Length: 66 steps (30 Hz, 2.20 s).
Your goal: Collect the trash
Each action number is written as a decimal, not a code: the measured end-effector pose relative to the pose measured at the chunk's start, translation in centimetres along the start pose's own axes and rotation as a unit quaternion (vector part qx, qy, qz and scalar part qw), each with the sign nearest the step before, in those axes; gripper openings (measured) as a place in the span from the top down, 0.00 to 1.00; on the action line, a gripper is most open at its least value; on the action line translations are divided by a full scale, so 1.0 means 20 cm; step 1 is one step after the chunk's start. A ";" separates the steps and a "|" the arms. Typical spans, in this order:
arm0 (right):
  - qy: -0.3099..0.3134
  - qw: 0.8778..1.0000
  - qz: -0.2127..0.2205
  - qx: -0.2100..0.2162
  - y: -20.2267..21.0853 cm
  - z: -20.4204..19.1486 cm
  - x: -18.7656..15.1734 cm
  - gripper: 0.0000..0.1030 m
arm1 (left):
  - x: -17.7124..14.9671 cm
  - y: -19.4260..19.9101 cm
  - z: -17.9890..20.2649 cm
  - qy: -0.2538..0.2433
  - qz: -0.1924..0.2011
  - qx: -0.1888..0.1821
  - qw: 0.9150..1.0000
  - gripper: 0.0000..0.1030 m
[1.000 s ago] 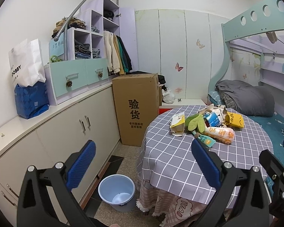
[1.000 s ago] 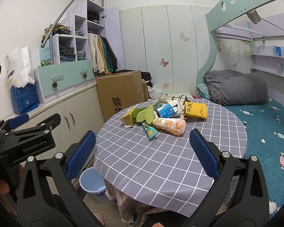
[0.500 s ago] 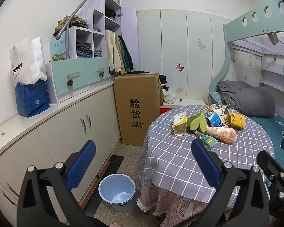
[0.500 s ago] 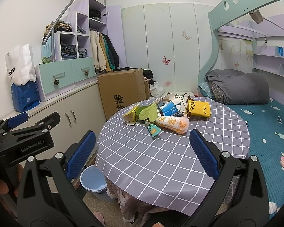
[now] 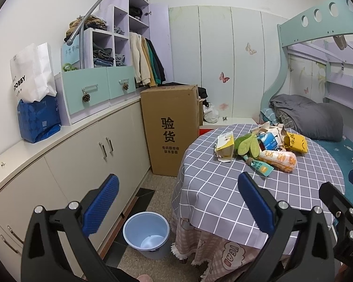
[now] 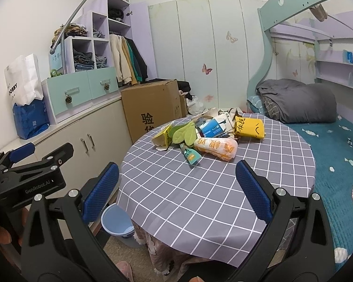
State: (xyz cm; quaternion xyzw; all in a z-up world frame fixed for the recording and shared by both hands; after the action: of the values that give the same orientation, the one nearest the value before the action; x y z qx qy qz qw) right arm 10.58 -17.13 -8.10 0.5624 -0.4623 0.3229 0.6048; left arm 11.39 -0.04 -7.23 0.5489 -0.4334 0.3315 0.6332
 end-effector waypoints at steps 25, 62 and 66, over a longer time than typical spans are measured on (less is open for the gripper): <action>-0.052 0.995 -0.077 -0.038 -0.54 0.30 -0.03 0.06 | -0.09 -0.61 0.19 0.001 -0.098 -0.083 0.992 0.04; -0.003 0.986 -0.166 0.021 -1.06 0.48 -0.01 0.62 | -0.20 -1.41 0.66 0.074 -0.256 -0.142 0.953 0.44; -0.011 0.986 -0.165 0.015 -1.02 0.48 -0.03 0.62 | -0.20 -1.39 0.67 0.056 -0.251 -0.154 0.954 0.77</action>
State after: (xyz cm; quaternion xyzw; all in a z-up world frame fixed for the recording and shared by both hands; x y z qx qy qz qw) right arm 27.08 -29.78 -17.10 0.6434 -0.3650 0.2188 0.6363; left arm 32.17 -17.91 -21.98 0.5165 -0.2911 0.1213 0.7961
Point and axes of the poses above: each gripper's, at about its wrist camera, not at the fingertips, and y roughly against the way its jaws point, z to its right, x to its top, the point moved 9 cm from there along -y, roughly the way its jaws point, and after that the axes turned 14 degrees about -x, right-handed, at the moved point
